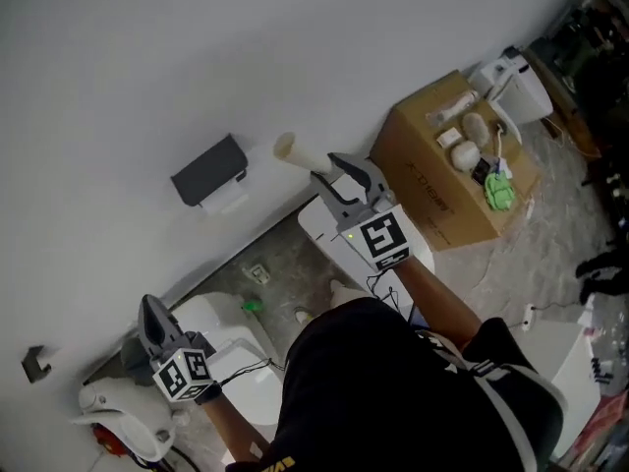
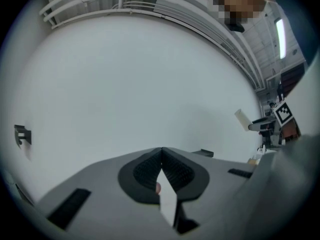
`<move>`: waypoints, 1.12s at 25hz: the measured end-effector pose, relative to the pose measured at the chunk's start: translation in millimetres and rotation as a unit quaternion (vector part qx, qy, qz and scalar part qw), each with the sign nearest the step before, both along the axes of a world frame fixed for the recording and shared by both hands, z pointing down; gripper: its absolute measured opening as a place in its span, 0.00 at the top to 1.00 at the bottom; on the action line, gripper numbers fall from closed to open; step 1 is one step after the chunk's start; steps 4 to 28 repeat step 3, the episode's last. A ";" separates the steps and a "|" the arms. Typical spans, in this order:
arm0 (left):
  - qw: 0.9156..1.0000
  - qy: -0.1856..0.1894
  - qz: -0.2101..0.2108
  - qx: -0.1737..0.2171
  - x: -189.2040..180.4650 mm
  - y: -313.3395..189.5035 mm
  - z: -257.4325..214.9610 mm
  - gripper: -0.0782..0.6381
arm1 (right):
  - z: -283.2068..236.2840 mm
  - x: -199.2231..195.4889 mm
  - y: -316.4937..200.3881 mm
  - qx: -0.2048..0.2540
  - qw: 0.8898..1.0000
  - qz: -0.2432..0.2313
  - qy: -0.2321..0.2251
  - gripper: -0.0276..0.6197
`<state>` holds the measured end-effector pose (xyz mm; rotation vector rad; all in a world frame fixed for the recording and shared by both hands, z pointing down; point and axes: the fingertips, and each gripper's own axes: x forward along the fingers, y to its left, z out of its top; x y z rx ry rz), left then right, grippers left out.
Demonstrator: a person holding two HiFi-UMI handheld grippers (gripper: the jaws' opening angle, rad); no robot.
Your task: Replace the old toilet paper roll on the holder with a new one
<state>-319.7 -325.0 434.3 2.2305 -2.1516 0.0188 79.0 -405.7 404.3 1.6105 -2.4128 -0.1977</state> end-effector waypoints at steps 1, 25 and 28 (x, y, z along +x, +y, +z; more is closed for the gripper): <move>1.000 0.001 -0.007 -0.002 0.9 2.0 3.8 0.87 | -3.1 2.9 -7.1 0.002 1.000 -0.007 0.006 0.73; 1.000 0.003 -0.015 -0.006 5.9 4.2 11.5 0.88 | -9.8 11.9 -18.7 0.006 1.000 -0.016 0.012 0.73; 1.000 0.003 -0.015 -0.006 5.9 4.2 11.5 0.88 | -9.8 11.9 -18.7 0.006 1.000 -0.016 0.012 0.73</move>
